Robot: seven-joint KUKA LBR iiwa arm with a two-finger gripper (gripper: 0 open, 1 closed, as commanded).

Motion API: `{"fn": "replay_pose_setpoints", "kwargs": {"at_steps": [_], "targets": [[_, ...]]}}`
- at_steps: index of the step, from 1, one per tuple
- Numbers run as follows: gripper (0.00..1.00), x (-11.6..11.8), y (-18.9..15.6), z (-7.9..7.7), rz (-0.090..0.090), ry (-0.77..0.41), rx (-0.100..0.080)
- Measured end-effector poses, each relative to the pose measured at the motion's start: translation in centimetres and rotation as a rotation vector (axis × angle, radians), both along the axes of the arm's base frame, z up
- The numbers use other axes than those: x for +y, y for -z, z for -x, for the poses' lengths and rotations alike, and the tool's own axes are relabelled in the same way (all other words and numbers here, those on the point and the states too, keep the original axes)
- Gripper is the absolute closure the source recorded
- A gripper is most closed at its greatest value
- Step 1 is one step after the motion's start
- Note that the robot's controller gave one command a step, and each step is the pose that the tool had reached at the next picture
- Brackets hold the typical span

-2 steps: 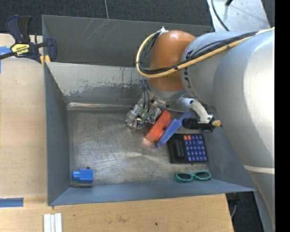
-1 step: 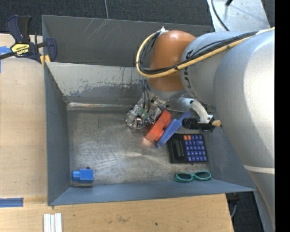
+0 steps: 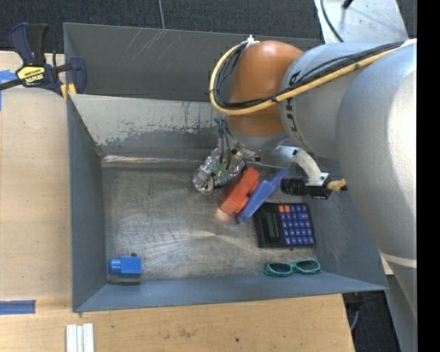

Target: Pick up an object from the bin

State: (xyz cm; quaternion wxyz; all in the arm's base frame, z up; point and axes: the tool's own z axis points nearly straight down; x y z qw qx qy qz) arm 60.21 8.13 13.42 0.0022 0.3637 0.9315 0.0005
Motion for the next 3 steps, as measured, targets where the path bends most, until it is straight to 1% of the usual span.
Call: {"fn": "replay_pose_setpoints", "kwargs": {"at_steps": [1,2,3], "targets": [[1.0,0.0,-0.8,-1.0,-0.001,-0.012,-0.003],[1.0,-0.5,-1.0,-0.6,0.0,-0.019,0.004],[1.0,1.4,-6.6,-1.8,0.0,-0.007,0.007]]}}
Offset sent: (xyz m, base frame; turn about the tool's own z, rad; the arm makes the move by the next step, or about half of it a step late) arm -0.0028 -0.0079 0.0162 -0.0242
